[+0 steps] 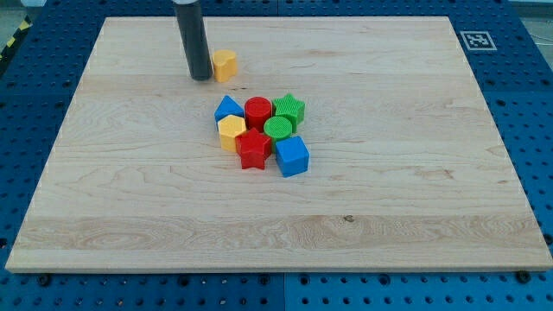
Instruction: Move the yellow heart towards the top left
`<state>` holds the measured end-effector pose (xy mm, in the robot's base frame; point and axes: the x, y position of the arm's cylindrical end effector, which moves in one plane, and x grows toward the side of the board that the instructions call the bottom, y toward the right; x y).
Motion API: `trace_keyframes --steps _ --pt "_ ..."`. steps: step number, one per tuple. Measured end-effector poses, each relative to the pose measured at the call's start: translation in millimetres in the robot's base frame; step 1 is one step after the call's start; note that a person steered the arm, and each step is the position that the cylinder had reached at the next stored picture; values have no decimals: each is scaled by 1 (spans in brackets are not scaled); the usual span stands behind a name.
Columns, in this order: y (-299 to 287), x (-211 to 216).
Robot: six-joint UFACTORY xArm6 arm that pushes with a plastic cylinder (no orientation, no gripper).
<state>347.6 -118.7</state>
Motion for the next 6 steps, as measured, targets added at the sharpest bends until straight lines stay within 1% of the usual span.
trace_keyframes --steps 1,2,3,4,5,6 --pt "2 41" --pt "39 48" --pt "81 30" --pt "80 -7" --pt "42 -44" --pt "18 -50"
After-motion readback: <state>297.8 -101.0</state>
